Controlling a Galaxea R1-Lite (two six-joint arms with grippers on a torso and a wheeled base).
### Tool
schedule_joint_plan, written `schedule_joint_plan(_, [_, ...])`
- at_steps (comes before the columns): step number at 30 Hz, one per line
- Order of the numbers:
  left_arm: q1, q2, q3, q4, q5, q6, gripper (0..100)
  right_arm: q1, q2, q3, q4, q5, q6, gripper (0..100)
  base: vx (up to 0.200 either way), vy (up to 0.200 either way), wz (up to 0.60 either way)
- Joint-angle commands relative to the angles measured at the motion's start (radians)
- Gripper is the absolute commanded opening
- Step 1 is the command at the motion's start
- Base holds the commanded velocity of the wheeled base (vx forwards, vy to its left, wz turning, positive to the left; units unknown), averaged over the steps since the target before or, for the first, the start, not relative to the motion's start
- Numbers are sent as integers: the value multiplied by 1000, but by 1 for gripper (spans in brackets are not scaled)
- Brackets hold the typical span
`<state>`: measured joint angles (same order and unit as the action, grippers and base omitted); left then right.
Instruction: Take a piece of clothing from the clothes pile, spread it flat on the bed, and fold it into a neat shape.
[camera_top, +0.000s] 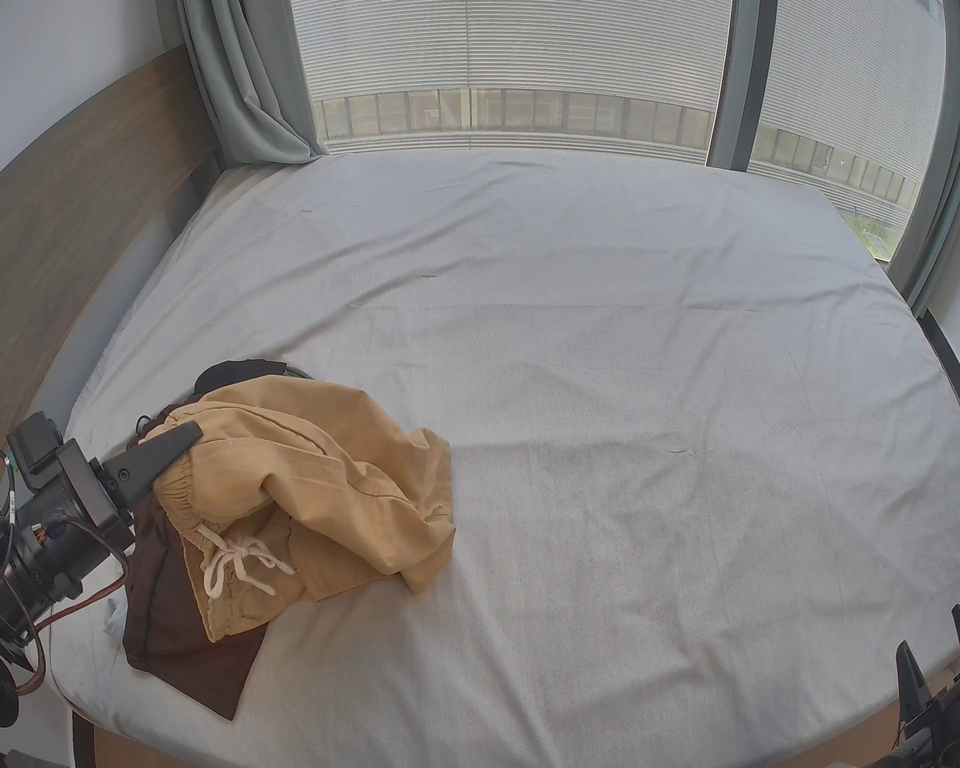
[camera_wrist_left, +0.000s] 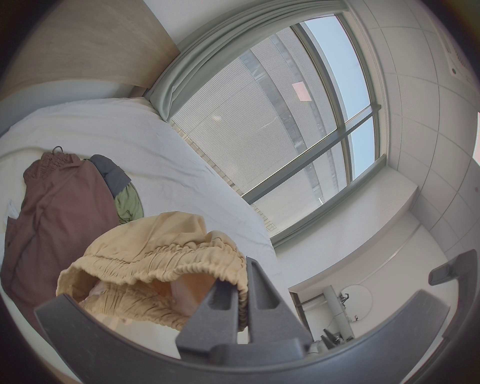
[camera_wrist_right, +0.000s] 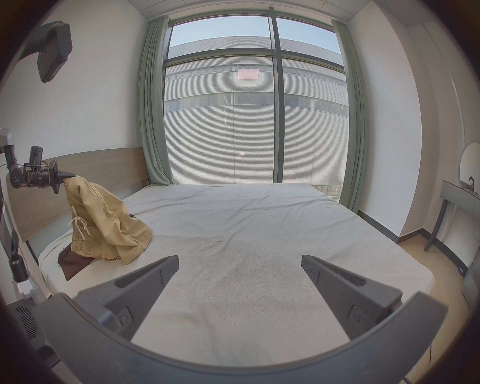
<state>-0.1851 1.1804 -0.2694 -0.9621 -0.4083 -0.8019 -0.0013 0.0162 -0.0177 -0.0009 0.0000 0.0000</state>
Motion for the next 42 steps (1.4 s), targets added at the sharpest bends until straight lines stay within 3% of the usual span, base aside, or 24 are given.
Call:
schedule_joint_plan(1, [-99,-51,-11,-1,46,-43,0,0,-4,18,-1,0,0,100,0,0,0])
schedule_joint_plan(6, [-180,-54,-36,-1,98,-82,0,0,-4,18,-1,0,3,100,0,0,0])
schedule_joint_plan(12, [-333,-41,-94,0,148,-92,0,1,-4,18,-1,0,5,100,0,0,0])
schedule_joint_plan(16, [-364,-10,-119,-12,144,-94,0,1,-4,18,-1,0,5,100,0,0,0])
schedule_joint_plan(21, [-458,8,-145,-20,135,-117,0,1,-4,18,-1,0,3,100,0,0,0])
schedule_joint_plan(29, [-496,113,-154,-29,36,-117,0,0,-4,18,-1,0,5,100,0,0,0])
schedule_joint_plan(38, [-493,320,-235,-104,32,-117,0,0,-4,18,-1,0,5,100,0,0,0])
schedule_joint_plan(42, [-563,424,-315,-136,14,-120,0,0,-4,18,-1,0,3,100,0,0,0])
